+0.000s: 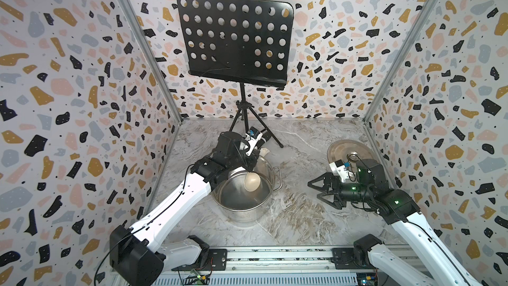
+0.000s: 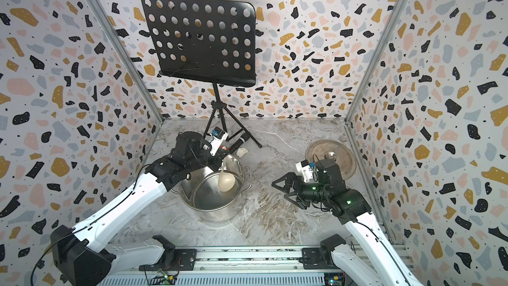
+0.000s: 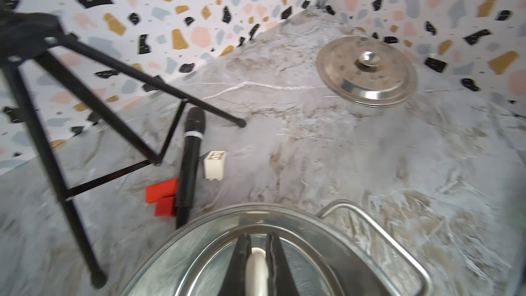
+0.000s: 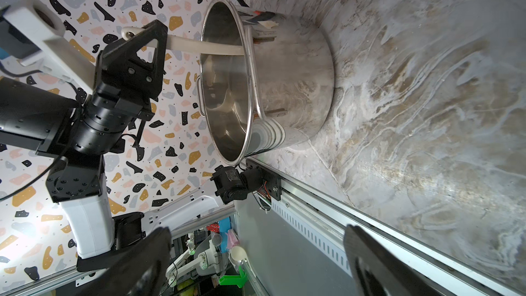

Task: Stir the soup with a spoon
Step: Stir the soup in the pan with a stick.

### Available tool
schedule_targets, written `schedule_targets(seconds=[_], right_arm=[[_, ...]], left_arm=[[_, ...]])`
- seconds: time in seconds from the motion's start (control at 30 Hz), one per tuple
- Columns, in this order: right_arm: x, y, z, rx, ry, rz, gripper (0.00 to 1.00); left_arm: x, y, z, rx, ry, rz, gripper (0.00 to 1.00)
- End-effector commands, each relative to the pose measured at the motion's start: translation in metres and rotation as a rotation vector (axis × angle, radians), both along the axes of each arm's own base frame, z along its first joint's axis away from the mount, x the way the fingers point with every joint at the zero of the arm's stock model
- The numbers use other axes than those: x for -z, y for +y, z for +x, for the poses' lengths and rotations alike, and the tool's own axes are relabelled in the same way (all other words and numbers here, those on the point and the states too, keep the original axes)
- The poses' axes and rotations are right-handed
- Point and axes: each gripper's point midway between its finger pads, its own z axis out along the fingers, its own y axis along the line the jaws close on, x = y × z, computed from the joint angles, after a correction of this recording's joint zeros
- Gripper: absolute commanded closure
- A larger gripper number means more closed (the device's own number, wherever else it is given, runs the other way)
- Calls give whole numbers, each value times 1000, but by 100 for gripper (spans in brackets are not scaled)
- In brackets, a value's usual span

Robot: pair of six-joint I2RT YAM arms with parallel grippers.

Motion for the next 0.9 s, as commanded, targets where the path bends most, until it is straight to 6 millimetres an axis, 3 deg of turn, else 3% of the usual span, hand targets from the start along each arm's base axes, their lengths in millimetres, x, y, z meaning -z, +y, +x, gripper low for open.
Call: schedule_targets(seconds=[0.0,0.17,0.4,0.5,0.67,0.87], right_arm=[[-13,0,-1,-2,-35,8,0],[-10,-2,-2,1,-31,2,0],[-7,-1,-2,-2,-24,2,0],[-6,0,0,-5,-24,4,0],[-6,2,1,-11,-23,8,0],[-5,3,0,-22,-20,11,0]], left_arm=[[-25,-28,-25,176,-73,-80,100],[-17,-30,-72,334,-69,-74,100],[10,1,-118,357,-18,-28,100],[18,18,-126,296,-12,-19,100],[21,54,-120,101,-17,4,100],[21,109,-82,-249,-29,80,100]])
